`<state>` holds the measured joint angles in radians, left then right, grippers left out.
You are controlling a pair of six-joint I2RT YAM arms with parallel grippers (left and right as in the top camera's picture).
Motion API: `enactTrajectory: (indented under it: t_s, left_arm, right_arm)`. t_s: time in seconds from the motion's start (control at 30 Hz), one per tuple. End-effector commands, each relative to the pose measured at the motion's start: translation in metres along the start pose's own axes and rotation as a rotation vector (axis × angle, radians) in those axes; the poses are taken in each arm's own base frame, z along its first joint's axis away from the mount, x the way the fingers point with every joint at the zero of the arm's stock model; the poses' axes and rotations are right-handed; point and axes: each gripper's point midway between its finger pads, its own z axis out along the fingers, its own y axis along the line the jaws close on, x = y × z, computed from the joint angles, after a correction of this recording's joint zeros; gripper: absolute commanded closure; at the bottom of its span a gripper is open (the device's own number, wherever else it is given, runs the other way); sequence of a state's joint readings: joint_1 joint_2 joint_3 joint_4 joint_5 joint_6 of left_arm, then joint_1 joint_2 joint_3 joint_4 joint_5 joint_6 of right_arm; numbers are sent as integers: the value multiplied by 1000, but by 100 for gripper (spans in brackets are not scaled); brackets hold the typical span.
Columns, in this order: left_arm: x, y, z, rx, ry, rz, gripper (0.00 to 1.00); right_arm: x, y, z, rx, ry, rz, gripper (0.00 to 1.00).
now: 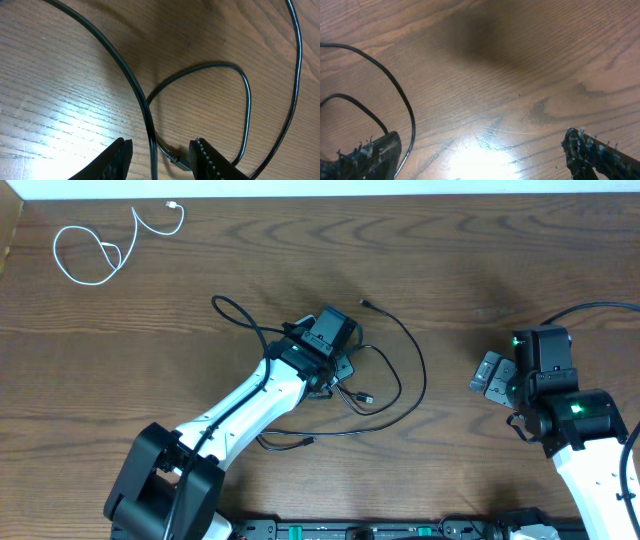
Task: Untangle cables
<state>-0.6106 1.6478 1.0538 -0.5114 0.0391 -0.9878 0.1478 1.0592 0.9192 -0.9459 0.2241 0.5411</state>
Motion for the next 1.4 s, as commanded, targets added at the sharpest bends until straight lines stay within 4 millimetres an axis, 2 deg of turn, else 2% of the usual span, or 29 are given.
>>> enactTrajectory:
  t_s: [0.0, 0.4, 0.5, 1.1, 1.23, 1.3, 1.37]
  left_arm:
    - [-2, -2, -4, 8, -10, 11, 58]
    - [6, 7, 9, -30, 20, 14, 59]
    - [6, 6, 9, -26, 18, 14, 63]
    - [6, 9, 11, -39, 17, 15, 63]
    - [6, 9, 11, -41, 18, 15, 79]
    - [6, 9, 11, -41, 18, 15, 92]
    - [6, 9, 11, -39, 17, 15, 93]
  right_arm:
    - [-2, -2, -1, 4, -8, 19, 1]
    - [-2, -2, -1, 4, -8, 19, 1]
    - [-2, -2, -1, 4, -8, 19, 1]
    - [-2, -2, -1, 4, -8, 19, 1]
    - [-2, -2, -1, 4, -8, 19, 1]
    - [-2, -2, -1, 4, -8, 19, 1]
    - [-2, -2, -1, 4, -8, 19, 1]
